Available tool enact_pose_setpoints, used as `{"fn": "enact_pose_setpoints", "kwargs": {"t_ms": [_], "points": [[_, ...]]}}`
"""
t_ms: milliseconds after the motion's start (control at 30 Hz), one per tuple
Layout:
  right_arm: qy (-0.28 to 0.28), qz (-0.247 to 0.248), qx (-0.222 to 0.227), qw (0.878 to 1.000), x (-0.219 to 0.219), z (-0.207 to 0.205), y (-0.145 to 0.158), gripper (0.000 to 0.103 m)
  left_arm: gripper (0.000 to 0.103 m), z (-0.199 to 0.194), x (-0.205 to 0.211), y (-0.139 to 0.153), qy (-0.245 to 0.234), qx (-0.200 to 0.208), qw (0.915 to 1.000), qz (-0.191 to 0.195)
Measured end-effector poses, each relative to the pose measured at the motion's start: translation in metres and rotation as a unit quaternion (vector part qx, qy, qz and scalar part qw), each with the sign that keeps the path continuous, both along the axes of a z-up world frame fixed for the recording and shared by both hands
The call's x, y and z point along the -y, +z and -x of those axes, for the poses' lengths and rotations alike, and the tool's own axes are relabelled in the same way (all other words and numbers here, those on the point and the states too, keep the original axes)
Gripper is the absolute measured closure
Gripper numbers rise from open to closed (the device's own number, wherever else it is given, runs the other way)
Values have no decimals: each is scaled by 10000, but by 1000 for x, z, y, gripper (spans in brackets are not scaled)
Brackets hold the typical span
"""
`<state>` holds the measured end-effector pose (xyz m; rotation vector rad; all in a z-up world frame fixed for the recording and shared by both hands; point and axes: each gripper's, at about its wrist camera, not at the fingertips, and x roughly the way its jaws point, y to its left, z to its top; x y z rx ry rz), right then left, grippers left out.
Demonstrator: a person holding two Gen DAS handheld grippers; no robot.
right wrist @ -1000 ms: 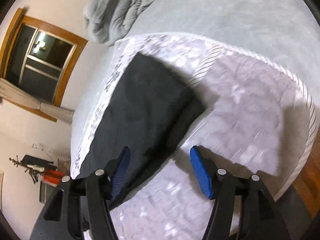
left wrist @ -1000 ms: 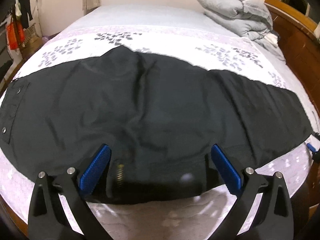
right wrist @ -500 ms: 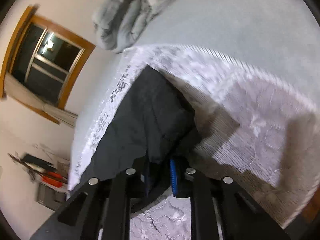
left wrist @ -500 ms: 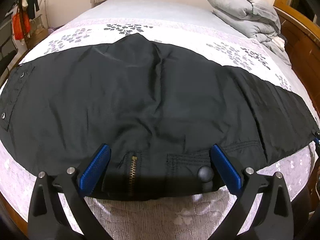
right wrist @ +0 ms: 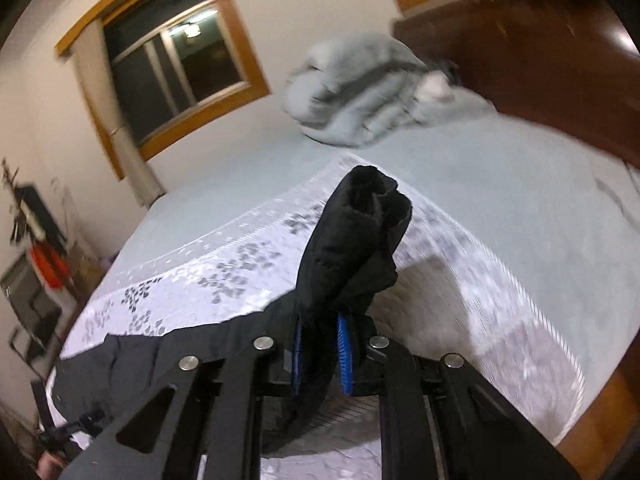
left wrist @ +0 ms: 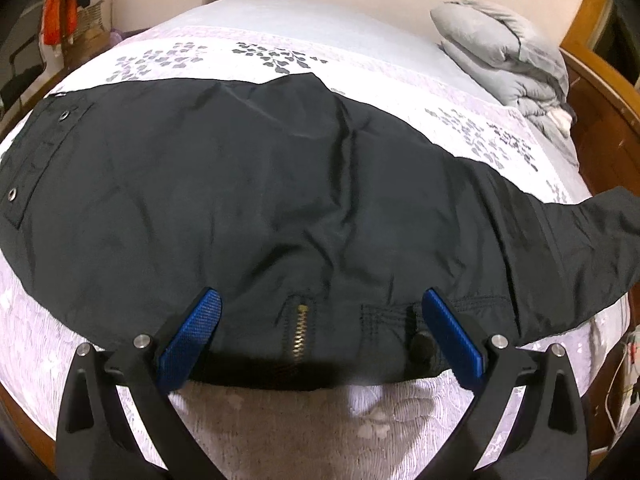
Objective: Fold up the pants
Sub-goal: 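Fold the lifted hems with the right tool toward the waistband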
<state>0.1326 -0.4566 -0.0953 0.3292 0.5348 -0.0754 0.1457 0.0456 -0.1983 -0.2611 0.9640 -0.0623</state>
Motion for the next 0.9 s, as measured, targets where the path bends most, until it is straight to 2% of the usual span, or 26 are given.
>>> {"fn": "enact_pose_setpoints", "kwargs": {"t_ms": [267, 467, 567, 767, 900], "points": [[725, 419, 159, 9964, -80, -16, 29, 88, 3, 8, -15, 6, 119, 80, 9997, 195], [1534, 887, 145, 9841, -160, -29, 31, 88, 3, 16, -30, 12, 258, 173, 9991, 276], [1883, 1082, 20, 9761, -194, -36, 25, 89, 3, 21, -39, 14, 327, 213, 9988, 308], [2477, 1243, -518, 9594, -252, -53, -5, 89, 3, 30, -62, 17, 582, 265, 9970, 438], [2714, 1397, -746, 9493, -275, -56, -25, 89, 3, 34, -73, 19, 738, 299, 9955, 518]]}}
